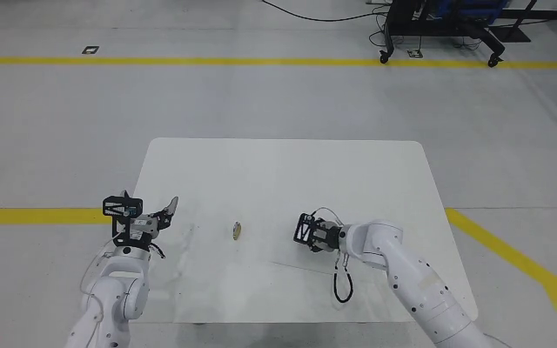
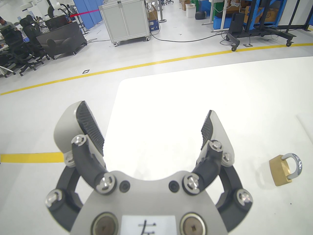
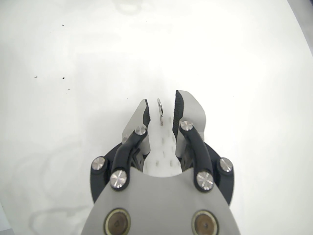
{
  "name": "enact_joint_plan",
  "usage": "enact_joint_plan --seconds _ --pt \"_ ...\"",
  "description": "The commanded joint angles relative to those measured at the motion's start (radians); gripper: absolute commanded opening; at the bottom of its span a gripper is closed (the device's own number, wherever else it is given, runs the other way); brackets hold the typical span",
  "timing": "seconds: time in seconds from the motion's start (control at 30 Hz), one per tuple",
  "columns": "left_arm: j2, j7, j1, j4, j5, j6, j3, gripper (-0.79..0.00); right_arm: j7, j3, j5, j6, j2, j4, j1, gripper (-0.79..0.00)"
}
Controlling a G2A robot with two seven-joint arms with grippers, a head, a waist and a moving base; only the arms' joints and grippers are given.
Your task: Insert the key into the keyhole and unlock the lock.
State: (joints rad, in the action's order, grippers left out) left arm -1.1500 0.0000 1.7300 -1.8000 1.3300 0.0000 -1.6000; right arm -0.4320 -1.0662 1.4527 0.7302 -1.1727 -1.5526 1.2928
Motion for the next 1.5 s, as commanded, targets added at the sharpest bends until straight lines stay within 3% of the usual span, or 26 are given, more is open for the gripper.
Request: enact_joint_plan --seconds 0.0,0.23,0.5,0.83,1.17,1.47 --pt "0.0 0.0 0.0 0.0 0.0 0.0 0.0 0.0 0.01 -0.003 -0.004 0.011 0.002 -0.003 0.0 -0.785" --pt "0.0 0.0 0.0 0.0 0.0 0.0 0.0 0.0 0.095 -0.047 -0.007 0.063 0.019 -0.029 0.025 -0.785" --pt "0.0 0.0 0.0 0.0 0.0 0.0 0.0 0.0 0.309 -0.108 -0.043 0.131 0.036 0.01 0.048 -0.785" --pt "0.0 0.0 0.0 0.0 0.0 0.0 0.0 0.0 0.309 -0.108 -0.043 0.131 0.036 0.01 0.048 -0.785" --pt "0.0 0.0 0.0 0.0 0.0 0.0 0.0 0.0 0.515 -0.079 -0.123 0.102 0.023 -0.045 -0.006 -0.785" --pt "0.0 0.0 0.0 0.0 0.0 0.0 0.0 0.0 0.526 -0.083 -0.132 0.106 0.024 -0.052 -0.006 -0.785"
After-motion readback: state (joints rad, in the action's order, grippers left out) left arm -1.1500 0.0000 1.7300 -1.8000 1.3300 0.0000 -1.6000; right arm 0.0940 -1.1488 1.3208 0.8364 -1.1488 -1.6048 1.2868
